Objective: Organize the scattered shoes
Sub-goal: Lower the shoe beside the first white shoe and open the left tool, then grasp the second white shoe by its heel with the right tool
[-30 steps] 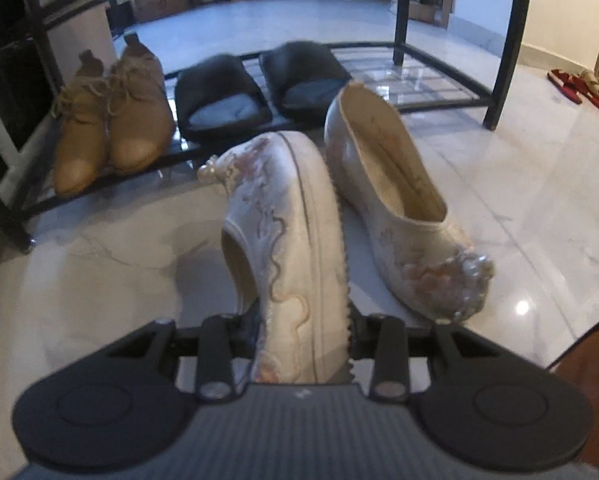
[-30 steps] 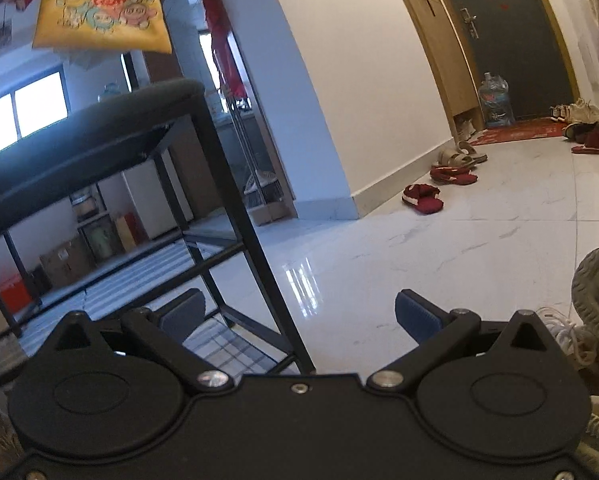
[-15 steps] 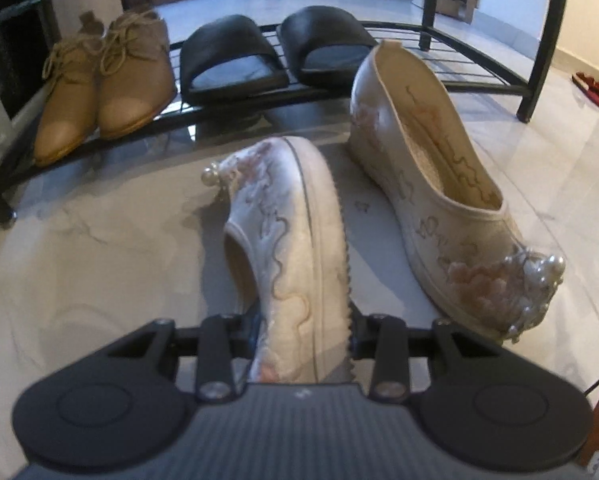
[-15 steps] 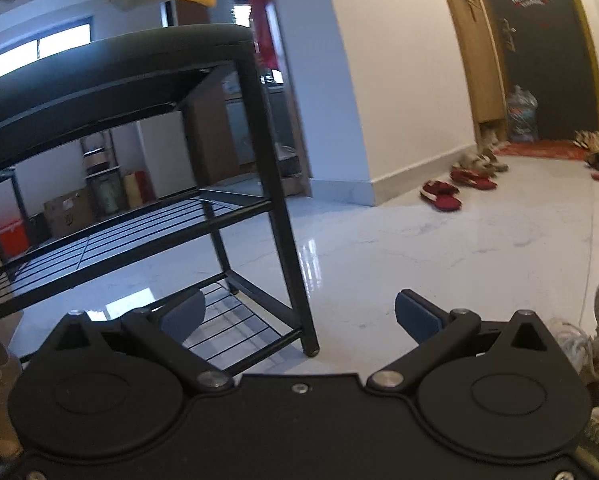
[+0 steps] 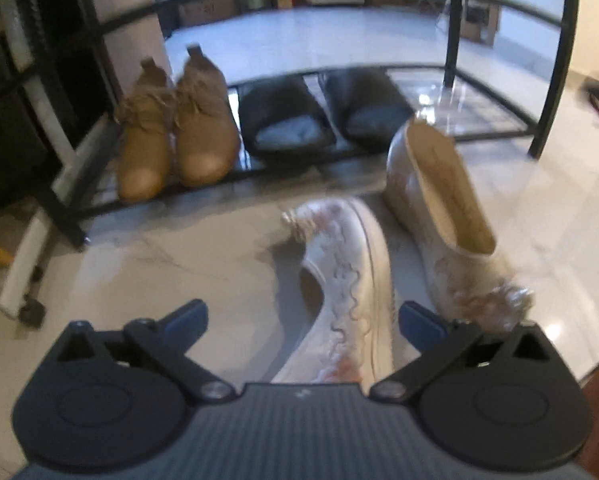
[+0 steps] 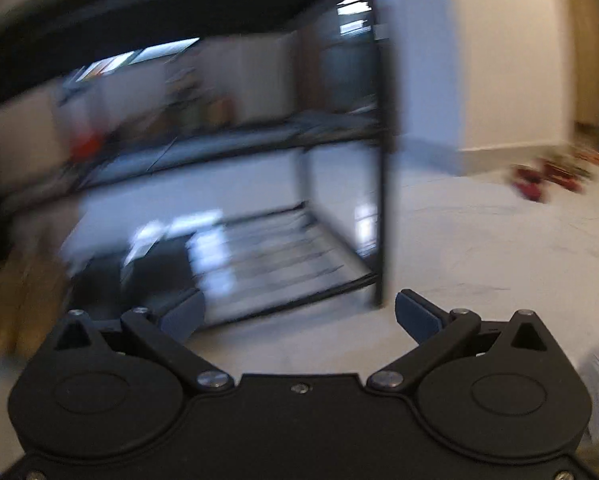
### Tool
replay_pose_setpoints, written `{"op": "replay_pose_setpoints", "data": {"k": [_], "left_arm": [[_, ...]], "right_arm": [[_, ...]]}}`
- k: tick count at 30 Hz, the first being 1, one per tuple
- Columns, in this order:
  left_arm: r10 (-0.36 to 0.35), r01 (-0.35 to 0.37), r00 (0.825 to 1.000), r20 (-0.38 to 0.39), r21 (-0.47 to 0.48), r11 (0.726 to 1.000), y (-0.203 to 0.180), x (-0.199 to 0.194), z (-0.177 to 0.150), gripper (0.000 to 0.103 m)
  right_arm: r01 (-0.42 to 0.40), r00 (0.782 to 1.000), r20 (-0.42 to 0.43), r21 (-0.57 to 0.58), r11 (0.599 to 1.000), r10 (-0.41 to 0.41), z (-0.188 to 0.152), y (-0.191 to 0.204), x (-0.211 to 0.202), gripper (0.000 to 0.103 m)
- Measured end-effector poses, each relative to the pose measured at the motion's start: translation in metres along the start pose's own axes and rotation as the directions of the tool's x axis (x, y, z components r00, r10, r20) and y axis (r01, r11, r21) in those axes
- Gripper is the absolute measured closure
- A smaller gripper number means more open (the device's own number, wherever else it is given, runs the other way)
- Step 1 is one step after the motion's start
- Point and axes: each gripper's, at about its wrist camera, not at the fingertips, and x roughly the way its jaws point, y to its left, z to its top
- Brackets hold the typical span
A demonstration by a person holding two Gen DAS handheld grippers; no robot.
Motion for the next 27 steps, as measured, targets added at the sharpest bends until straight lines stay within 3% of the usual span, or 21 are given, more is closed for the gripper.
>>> {"op": "replay_pose_setpoints", "data": {"k": [3, 5, 10, 15, 24, 25, 26, 27], "left_arm": [[0.014, -0.014, 1.0, 0.013, -0.034, 0.999, 0.017, -0.035, 0.004, 0.001], [0.016, -0.015, 1.0, 0.012, -0.07, 0.997, 0.028, -0.048, 0.006, 0.001], [0.094, -0.091, 0.995, 0.018, -0.132, 0.987, 0.052, -0.066, -0.007, 0.001], [0.095, -0.097, 0.995, -0.023, -0.245, 0.965, 0.067, -0.055, -0.013, 0.001], [0.099, -0.103, 0.995, -0.028, -0.279, 0.955, 0.071, -0.045, -0.012, 0.001], [0.1, -0.103, 0.995, -0.026, -0.282, 0.954, 0.071, -0.044, -0.012, 0.001], [0.094, -0.098, 0.995, -0.027, -0.283, 0.954, 0.071, -0.043, -0.011, 0.001], [0.085, -0.09, 0.996, -0.029, -0.286, 0.954, 0.071, -0.042, -0.011, 0.001]], "right_arm": [[-0.153, 0.978, -0.143, 0.0, 0.988, 0.152, -0.014, 0.012, 0.01, 0.0], [-0.189, 0.96, -0.206, 0.018, 0.982, 0.189, -0.021, 0.017, 0.01, 0.0], [-0.207, 0.95, -0.215, 0.118, 0.971, 0.229, -0.017, 0.01, -0.004, 0.0], [-0.204, 0.949, -0.214, 0.135, 0.97, 0.23, -0.014, 0.004, -0.004, 0.0], [-0.308, 0.927, -0.239, -0.04, 0.951, 0.29, -0.023, 0.048, -0.007, 0.0], [-0.328, 0.919, -0.253, -0.065, 0.942, 0.303, -0.025, 0.055, -0.008, 0.0], [-0.379, 0.895, -0.291, -0.093, 0.921, 0.338, -0.028, 0.067, -0.009, 0.0], [-0.388, 0.89, -0.299, -0.097, 0.916, 0.345, -0.029, 0.07, -0.01, 0.0]]}}
